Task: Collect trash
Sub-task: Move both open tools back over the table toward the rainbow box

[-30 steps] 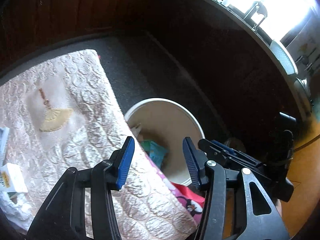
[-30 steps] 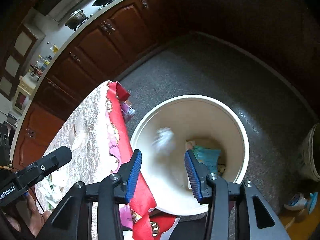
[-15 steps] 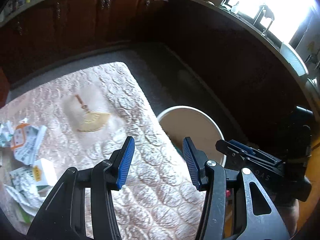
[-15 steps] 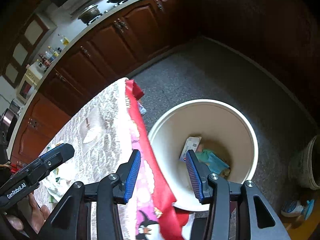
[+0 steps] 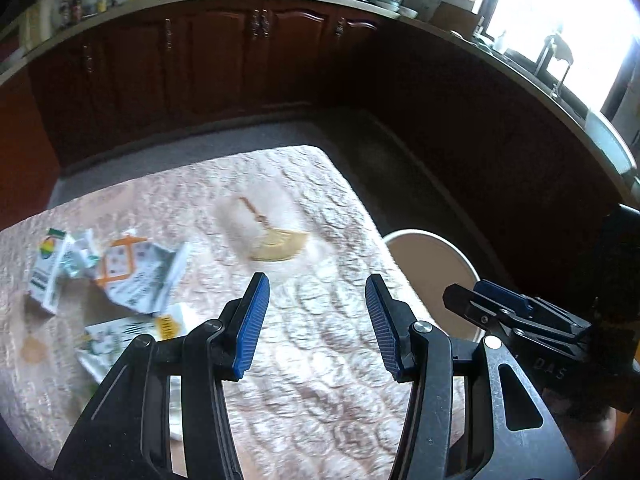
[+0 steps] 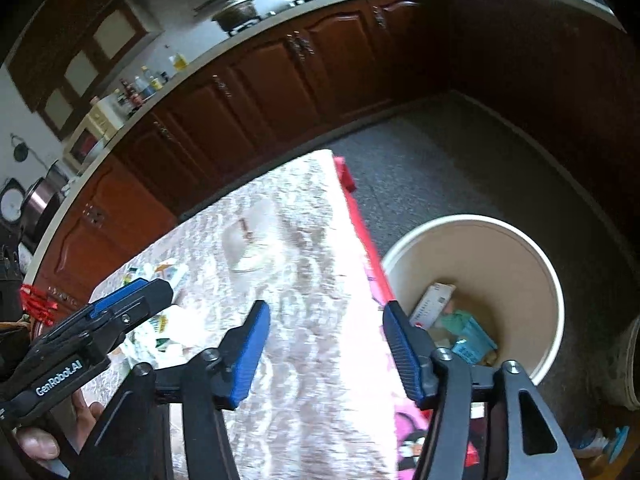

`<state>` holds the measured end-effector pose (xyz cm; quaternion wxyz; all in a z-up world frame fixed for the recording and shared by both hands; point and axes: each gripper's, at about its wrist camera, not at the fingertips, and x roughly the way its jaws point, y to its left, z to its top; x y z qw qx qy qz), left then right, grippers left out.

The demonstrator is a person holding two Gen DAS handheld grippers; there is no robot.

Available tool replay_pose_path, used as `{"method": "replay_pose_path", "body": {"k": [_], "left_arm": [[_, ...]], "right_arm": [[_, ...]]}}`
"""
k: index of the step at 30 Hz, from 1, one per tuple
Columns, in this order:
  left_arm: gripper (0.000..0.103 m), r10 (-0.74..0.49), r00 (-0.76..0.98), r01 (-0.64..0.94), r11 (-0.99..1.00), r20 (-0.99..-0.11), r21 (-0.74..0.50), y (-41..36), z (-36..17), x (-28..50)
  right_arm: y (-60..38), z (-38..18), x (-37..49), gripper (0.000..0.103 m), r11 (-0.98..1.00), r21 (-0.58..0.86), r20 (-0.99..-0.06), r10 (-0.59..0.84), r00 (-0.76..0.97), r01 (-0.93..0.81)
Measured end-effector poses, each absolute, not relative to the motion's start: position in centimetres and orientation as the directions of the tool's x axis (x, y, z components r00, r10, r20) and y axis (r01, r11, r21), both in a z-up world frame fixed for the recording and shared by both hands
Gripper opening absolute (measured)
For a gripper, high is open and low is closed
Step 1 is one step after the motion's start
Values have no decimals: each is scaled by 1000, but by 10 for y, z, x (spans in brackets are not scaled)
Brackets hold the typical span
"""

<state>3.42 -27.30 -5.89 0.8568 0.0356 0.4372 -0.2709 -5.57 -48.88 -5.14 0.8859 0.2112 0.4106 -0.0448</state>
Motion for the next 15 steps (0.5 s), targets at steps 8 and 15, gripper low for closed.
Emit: {"method": "replay_pose_path", "body": {"k": [8, 15], "left_arm": [[48, -394, 515, 438, 884, -761, -162, -229, -53, 37], [49, -367, 533, 379, 909, -762, -172, -187, -52, 41]], "right_arm": [[-449, -45, -39, 59, 931, 318, -742, 127, 658, 179], [-411, -43, -25, 60, 946, 303, -747, 159, 646, 117]]}}
